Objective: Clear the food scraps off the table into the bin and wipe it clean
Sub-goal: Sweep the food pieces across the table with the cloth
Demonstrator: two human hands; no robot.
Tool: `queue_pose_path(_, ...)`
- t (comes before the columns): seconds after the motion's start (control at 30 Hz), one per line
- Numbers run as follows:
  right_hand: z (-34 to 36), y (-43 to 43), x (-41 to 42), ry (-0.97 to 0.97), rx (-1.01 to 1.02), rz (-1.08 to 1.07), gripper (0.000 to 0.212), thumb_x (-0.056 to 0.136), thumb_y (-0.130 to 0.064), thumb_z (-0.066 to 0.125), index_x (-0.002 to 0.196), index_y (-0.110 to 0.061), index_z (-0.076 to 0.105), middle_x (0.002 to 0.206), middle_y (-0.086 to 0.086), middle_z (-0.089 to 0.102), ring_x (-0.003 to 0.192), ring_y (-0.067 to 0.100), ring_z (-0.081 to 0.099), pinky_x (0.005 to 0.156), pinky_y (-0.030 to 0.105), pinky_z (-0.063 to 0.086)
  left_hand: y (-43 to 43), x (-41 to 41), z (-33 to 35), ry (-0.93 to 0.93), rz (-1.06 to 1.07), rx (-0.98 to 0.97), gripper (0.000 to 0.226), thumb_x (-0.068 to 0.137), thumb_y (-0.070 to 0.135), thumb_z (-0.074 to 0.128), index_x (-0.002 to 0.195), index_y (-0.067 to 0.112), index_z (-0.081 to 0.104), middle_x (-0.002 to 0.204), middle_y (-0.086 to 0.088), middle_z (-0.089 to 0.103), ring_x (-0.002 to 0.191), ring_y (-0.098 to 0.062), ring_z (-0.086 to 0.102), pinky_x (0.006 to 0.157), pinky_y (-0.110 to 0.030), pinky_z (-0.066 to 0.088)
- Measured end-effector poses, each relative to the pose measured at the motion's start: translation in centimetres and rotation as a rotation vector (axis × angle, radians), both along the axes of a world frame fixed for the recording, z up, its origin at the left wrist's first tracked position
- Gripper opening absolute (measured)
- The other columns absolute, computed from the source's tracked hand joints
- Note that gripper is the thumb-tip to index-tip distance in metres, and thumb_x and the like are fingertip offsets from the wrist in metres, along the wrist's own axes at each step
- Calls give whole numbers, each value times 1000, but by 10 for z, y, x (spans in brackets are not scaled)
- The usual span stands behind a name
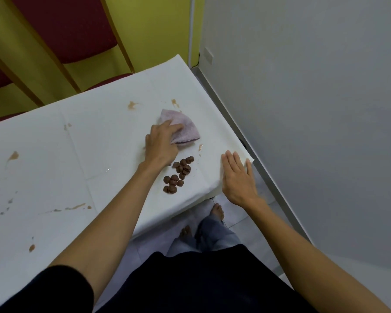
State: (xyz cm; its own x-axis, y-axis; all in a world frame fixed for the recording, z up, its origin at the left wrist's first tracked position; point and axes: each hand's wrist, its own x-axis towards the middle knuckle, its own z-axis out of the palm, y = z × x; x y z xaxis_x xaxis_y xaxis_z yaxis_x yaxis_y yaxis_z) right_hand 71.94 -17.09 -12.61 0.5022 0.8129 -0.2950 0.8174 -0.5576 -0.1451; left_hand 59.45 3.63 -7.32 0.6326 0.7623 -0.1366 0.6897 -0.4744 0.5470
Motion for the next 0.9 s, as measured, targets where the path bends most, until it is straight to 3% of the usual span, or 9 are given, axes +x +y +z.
queue_pose_path(0.13, 2, 0, 1, 11, 0, 3, 62, 105, -24, 28, 158, -15, -3, 166, 4, -9, 152, 21, -13, 119, 48, -15, -13, 3, -11, 142, -168, 50, 75, 77, -10, 48, 137, 36, 54, 149, 5, 44, 129, -29, 37, 102, -44, 33)
queue_pose_path(0.27, 2, -1, -1, 17, 11, -4, 62, 104, -22, 27, 158, -14, -2, 166, 4, -9, 152, 22, -13, 121, 49, -14, -25, -18, -15, 146, -188, 56, 75, 76, -8, 46, 135, 37, 55, 148, 8, 45, 127, -28, 39, 100, -41, 33)
queue_pose_path(0.4, 7, -1, 1, 71, 34, -8, 61, 104, -21, 28, 159, -13, 3, 166, 5, -4, 152, 22, -11, 121, 50, -12, -27, -34, -10, 30, -19, 26, 75, 75, -10, 49, 134, 35, 58, 151, 4, 45, 133, -28, 38, 107, -45, 35)
queue_pose_path(0.57, 23, -2, -4, 212, 256, -113, 52, 102, -16, 37, 153, -13, 32, 163, 4, 25, 153, 24, 8, 123, 52, 3, -23, -42, -5, -63, 243, 50, 69, 81, -8, 54, 139, 29, 55, 154, -1, 42, 137, -30, 34, 111, -46, 30)
queue_pose_path(0.7, 39, -5, -4, 303, 480, -273, 46, 99, -14, 45, 145, -14, 47, 153, 4, 44, 147, 24, 28, 121, 45, 22, -24, -35, -13, 1, 259, 69, 65, 83, -6, 57, 140, 24, 55, 151, -3, 46, 132, -35, 38, 105, -50, 36)
queue_pose_path(0.9, 47, 2, 25, 388, 585, -357, 42, 101, -19, 45, 142, -16, 52, 148, -1, 50, 145, 21, 31, 117, 46, 30, -21, -15, -21, 25, 304, 56, 64, 80, -4, 57, 136, 25, 56, 146, 2, 51, 129, -34, 39, 105, -50, 36)
